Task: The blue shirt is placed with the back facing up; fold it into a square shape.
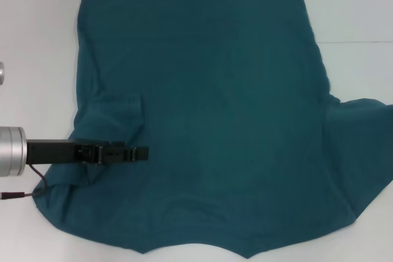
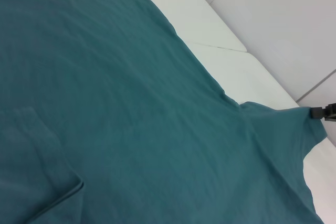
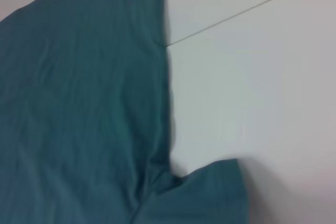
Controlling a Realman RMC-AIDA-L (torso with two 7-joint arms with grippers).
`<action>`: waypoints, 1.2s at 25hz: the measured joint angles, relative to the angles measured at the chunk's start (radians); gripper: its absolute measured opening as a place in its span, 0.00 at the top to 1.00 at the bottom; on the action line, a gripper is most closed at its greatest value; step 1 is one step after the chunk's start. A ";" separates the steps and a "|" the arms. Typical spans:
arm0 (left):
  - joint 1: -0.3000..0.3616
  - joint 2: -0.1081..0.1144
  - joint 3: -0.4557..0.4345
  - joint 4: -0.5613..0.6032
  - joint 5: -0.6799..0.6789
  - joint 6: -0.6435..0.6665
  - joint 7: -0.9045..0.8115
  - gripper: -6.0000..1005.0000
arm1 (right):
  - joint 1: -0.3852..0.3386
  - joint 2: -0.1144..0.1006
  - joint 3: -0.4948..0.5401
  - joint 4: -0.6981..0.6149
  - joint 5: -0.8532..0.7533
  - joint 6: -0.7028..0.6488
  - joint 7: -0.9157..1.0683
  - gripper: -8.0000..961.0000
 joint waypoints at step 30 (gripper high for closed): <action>0.000 -0.001 -0.053 -0.003 -0.037 -0.035 -0.015 0.14 | 0.245 0.148 -0.159 0.079 0.008 -0.016 -0.005 0.92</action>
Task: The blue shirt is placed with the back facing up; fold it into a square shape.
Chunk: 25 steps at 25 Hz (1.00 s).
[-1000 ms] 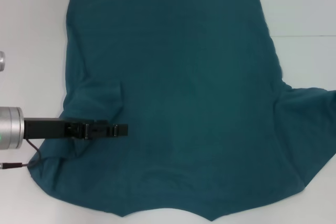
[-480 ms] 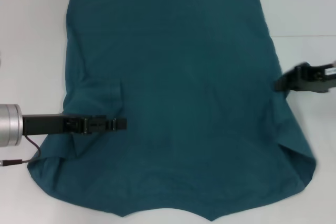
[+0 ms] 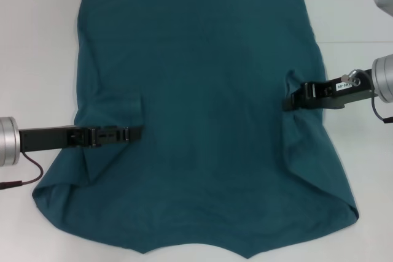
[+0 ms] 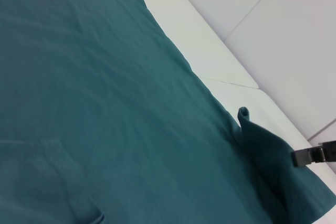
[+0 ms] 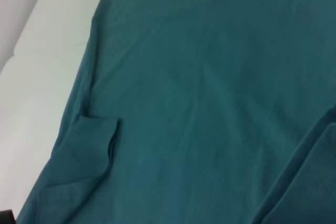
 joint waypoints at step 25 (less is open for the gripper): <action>0.086 0.075 -0.243 0.057 0.081 0.189 -0.490 0.15 | -0.151 -0.149 0.066 0.052 0.279 -0.215 -0.051 0.37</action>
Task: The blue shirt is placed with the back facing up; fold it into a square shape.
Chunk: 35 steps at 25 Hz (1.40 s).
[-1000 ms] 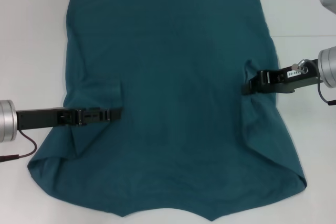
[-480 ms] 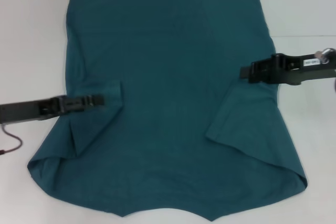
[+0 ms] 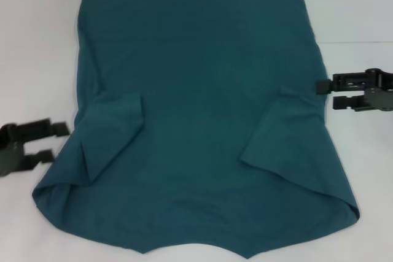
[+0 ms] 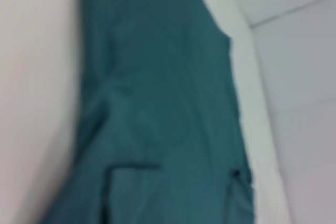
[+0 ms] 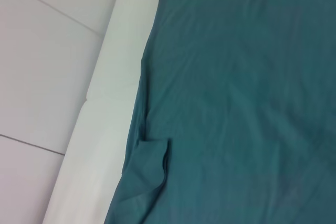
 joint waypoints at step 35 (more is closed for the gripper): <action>0.042 -0.018 0.002 -0.035 0.151 -0.213 0.116 0.15 | -0.023 0.001 0.001 -0.001 0.001 0.002 -0.018 0.11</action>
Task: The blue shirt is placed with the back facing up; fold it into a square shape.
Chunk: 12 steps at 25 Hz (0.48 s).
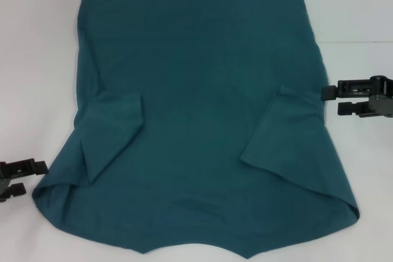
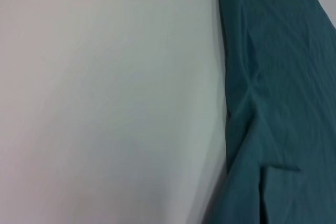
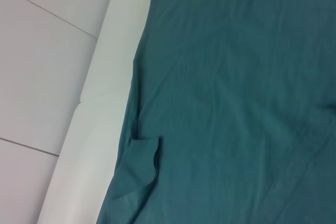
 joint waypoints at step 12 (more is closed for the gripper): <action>-0.006 -0.003 -0.001 -0.027 -0.003 -0.022 -0.011 0.15 | -0.003 0.000 0.000 0.003 0.001 0.004 -0.001 0.11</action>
